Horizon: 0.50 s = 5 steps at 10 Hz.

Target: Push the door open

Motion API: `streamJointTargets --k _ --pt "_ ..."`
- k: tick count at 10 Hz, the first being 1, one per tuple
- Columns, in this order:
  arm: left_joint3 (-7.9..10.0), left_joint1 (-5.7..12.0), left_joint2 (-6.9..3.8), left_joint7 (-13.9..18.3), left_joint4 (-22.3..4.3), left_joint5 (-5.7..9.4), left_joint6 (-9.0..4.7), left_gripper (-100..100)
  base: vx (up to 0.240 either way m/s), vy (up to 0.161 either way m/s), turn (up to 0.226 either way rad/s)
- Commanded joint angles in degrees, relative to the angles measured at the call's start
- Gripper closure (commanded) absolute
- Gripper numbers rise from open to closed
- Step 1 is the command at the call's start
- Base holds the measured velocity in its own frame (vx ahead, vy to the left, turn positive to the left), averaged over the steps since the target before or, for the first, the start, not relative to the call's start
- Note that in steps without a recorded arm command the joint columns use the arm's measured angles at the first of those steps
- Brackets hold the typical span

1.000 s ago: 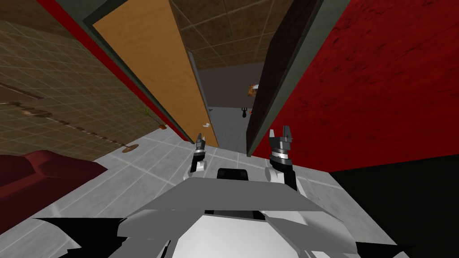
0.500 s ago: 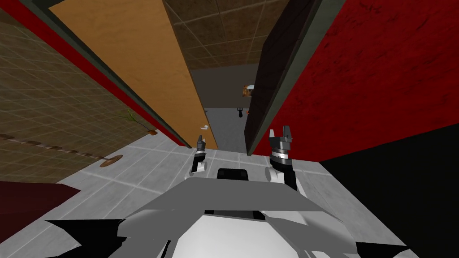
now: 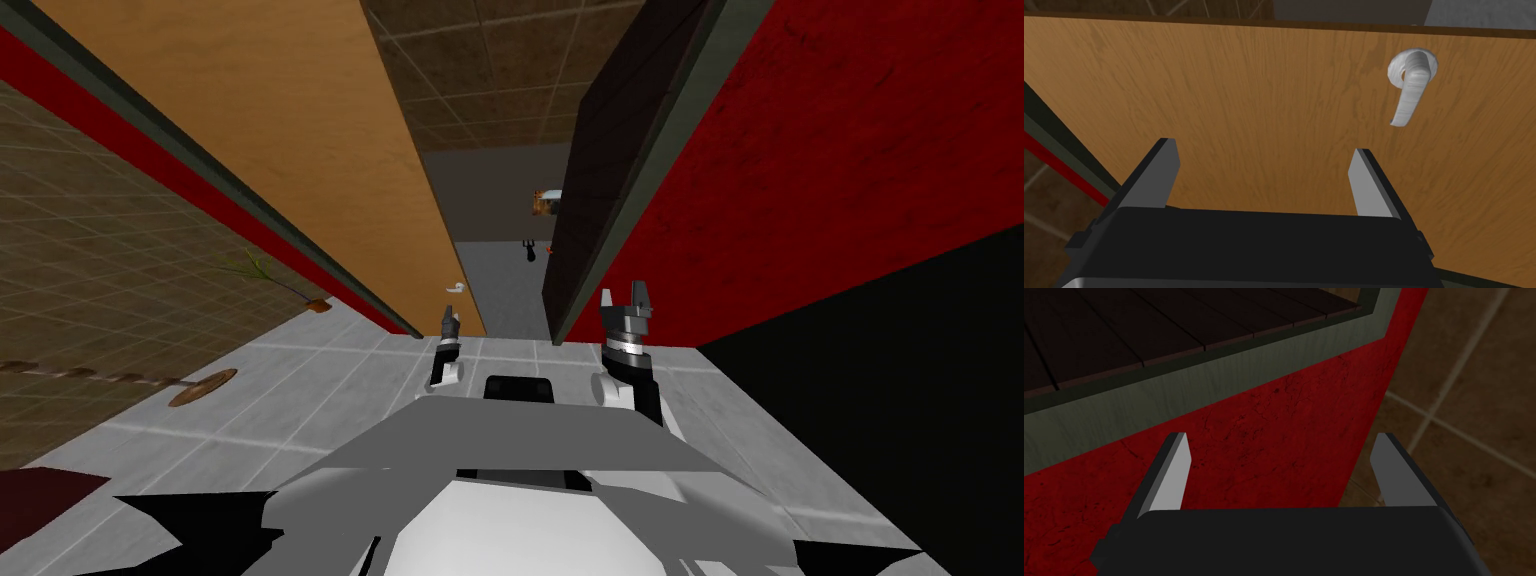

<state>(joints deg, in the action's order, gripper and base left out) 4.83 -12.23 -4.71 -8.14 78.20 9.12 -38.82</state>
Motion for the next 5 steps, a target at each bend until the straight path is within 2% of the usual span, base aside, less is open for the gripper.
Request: streamJointTargets --k 1,2,4,5 --pt "0.4 0.58 0.24 -0.19 -2.47 0.37 -0.46 -100 0.004 0.159 -0.259" --pt "0.54 0.84 0.39 -0.31 -3.42 0.49 -0.61 -100 0.011 0.19 -0.193" --pt "0.82 1.36 0.69 -0.53 -5.33 0.74 -0.91 -100 0.017 0.178 -0.099" --pt "1.09 1.86 1.04 -0.74 -7.15 0.98 -1.2 -100 -0.021 0.178 -0.215"
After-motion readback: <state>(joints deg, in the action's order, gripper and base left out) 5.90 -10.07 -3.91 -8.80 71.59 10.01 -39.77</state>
